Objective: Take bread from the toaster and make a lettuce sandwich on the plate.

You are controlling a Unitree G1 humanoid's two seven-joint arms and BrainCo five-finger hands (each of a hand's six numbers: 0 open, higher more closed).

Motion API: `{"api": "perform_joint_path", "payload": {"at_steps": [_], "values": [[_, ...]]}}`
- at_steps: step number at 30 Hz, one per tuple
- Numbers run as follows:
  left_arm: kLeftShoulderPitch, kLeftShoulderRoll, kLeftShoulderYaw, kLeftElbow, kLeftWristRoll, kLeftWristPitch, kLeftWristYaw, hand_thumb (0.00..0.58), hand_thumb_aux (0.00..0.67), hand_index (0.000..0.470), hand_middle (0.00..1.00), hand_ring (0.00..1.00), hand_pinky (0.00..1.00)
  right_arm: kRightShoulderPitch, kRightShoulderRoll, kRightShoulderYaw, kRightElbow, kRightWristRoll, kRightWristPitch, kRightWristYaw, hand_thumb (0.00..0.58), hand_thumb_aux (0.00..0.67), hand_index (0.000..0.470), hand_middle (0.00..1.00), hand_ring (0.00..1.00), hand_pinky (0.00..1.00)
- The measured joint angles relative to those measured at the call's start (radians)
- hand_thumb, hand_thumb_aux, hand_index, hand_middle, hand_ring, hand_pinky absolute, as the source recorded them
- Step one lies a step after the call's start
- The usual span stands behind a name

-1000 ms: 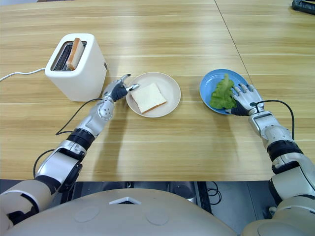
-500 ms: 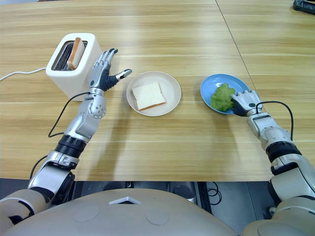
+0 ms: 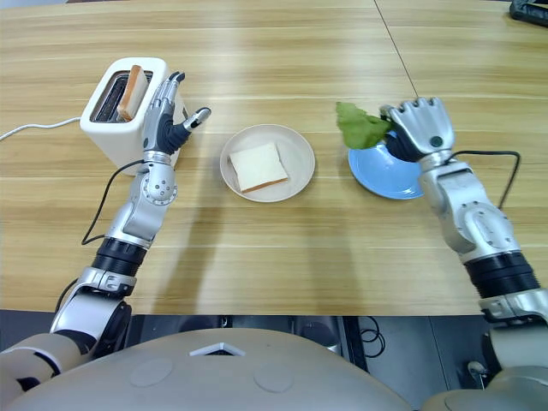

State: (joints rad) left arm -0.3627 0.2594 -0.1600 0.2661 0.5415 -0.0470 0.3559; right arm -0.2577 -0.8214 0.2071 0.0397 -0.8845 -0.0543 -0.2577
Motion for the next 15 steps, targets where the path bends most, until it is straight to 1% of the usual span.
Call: {"api": "perform_joint_path", "payload": {"at_steps": [3, 6, 8, 10, 13, 15], "values": [[-0.001, -0.008, 0.012, 0.071, -0.034, -0.027, -0.004, 0.000, 0.000, 0.000, 0.00, 0.00, 0.00, -0.098, 0.112, 0.056, -0.005, -0.032, 0.004, 0.035, 0.580, 0.670, 0.460, 1.00, 1.00, 1.00], [-0.004, -0.016, 0.009, 0.107, -0.038, -0.049, -0.003, 0.000, 0.000, 0.000, 0.00, 0.00, 0.00, -0.187, 0.224, 0.132, 0.049, -0.065, -0.007, 0.053, 0.580, 0.670, 0.460, 1.00, 1.00, 1.00], [-0.011, -0.020, 0.007, 0.123, -0.038, -0.056, -0.003, 0.000, 0.000, 0.000, 0.00, 0.00, 0.00, -0.254, 0.326, 0.201, 0.153, -0.093, -0.017, 0.052, 0.580, 0.670, 0.460, 1.00, 1.00, 1.00], [-0.012, -0.020, 0.006, 0.125, -0.037, -0.065, -0.002, 0.000, 0.000, 0.000, 0.00, 0.00, 0.00, -0.283, 0.379, 0.254, 0.241, -0.106, -0.034, 0.045, 0.580, 0.670, 0.460, 1.00, 1.00, 1.00], [-0.011, -0.021, 0.006, 0.127, -0.036, -0.069, -0.003, 0.000, 0.000, 0.000, 0.00, 0.00, 0.00, -0.336, 0.463, 0.324, 0.445, -0.123, -0.065, 0.011, 0.580, 0.670, 0.460, 1.00, 1.00, 1.00], [-0.011, -0.023, 0.005, 0.128, -0.035, -0.069, -0.003, 0.000, 0.000, 0.000, 0.00, 0.00, 0.00, -0.355, 0.496, 0.355, 0.553, -0.123, -0.088, -0.013, 0.580, 0.670, 0.460, 1.00, 1.00, 1.00]]}}
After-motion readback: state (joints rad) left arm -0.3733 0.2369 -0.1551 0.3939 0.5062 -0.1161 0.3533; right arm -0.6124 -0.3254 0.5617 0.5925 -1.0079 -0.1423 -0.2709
